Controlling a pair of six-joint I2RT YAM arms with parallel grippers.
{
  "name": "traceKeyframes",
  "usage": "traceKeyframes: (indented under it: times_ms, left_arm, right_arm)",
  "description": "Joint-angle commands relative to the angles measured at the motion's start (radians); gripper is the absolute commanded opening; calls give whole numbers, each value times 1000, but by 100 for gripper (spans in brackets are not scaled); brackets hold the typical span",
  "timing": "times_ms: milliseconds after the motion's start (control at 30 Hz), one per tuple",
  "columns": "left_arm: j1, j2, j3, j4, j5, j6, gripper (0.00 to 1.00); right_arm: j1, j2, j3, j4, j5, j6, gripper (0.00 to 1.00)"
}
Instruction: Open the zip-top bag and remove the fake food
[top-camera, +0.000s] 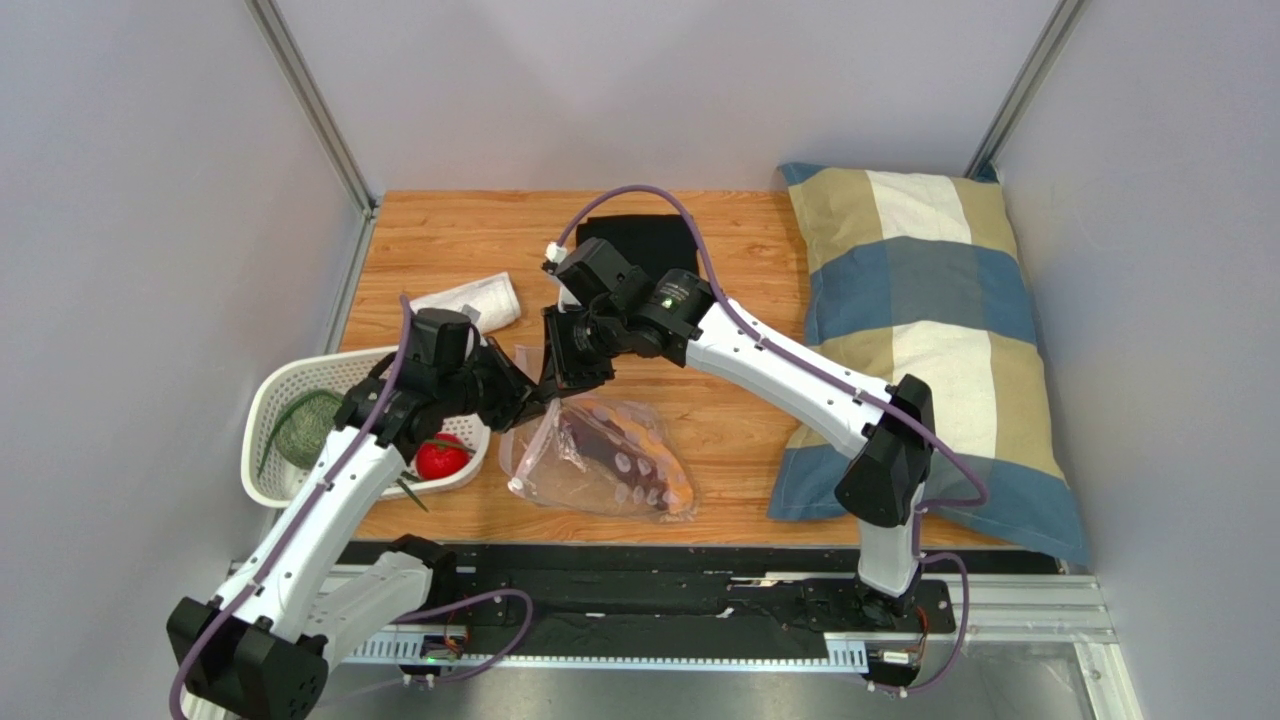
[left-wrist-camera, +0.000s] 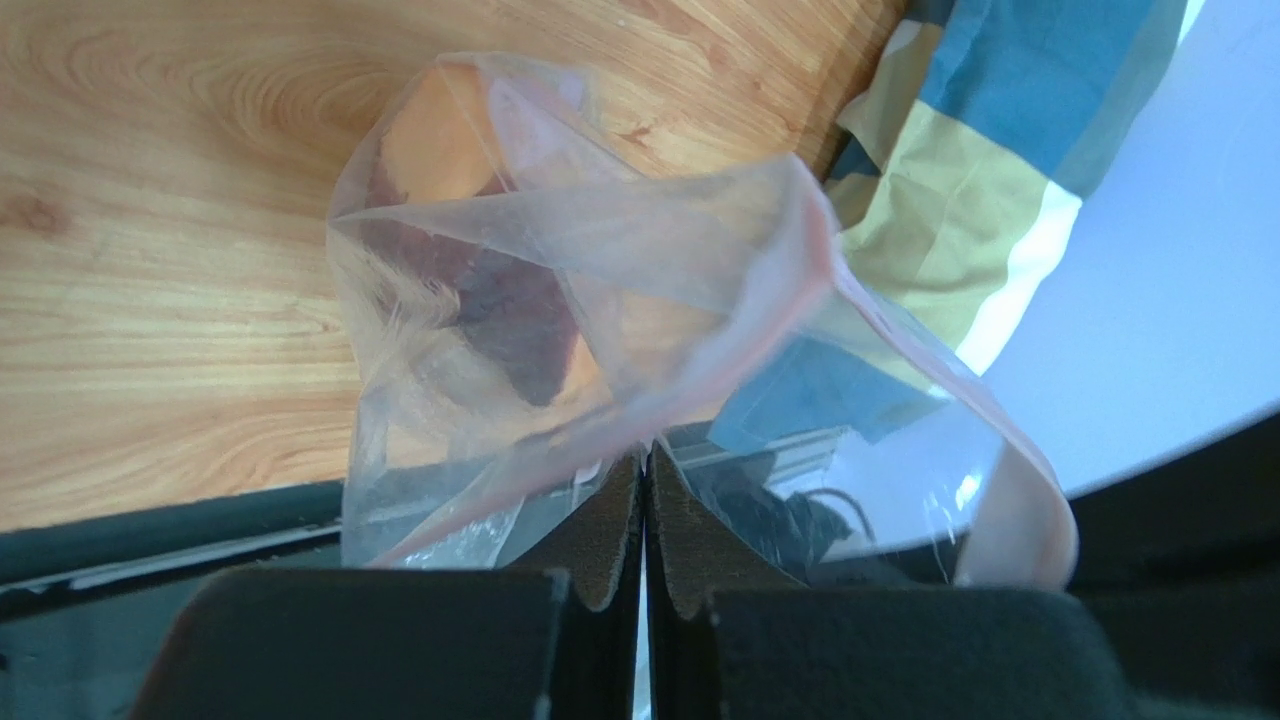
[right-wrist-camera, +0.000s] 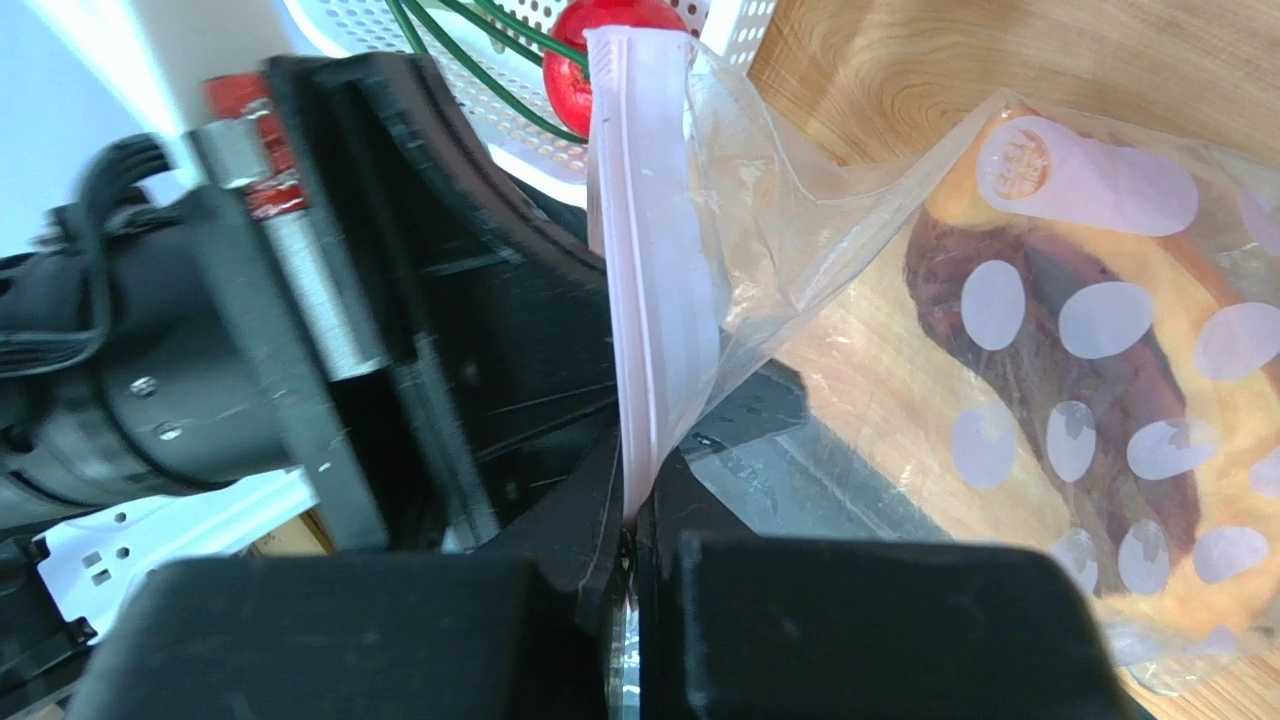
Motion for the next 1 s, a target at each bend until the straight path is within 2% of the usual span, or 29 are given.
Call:
traceKeyframes:
  times_ms: [0, 100, 167, 267, 467, 767, 967]
  left_arm:
    - [-8, 1, -5, 54, -10, -165, 0]
    - [-11, -43, -44, 118, -60, -223, 0]
    - [-11, -41, -48, 178, -61, -182, 0]
    - [-30, 5, -27, 185, -53, -105, 0]
    - [-166, 30, -76, 298, -211, -116, 0]
    - [-252, 130, -79, 352, -193, -99, 0]
    - [-277, 93, -225, 473, -185, -88, 2]
  right_arm:
    - [11, -34, 11, 77, -36, 33, 0]
    - [-3, -34, 7, 90, -63, 72, 0]
    - [-9, -31, 5, 120, -103, 93, 0]
    - [-10, -30, 1, 135, -137, 121, 0]
    - [-12, -7, 51, 141, -131, 158, 0]
    - [-18, -36, 5, 144, -93, 167, 0]
    - [-33, -54, 42, 137, -48, 109, 0]
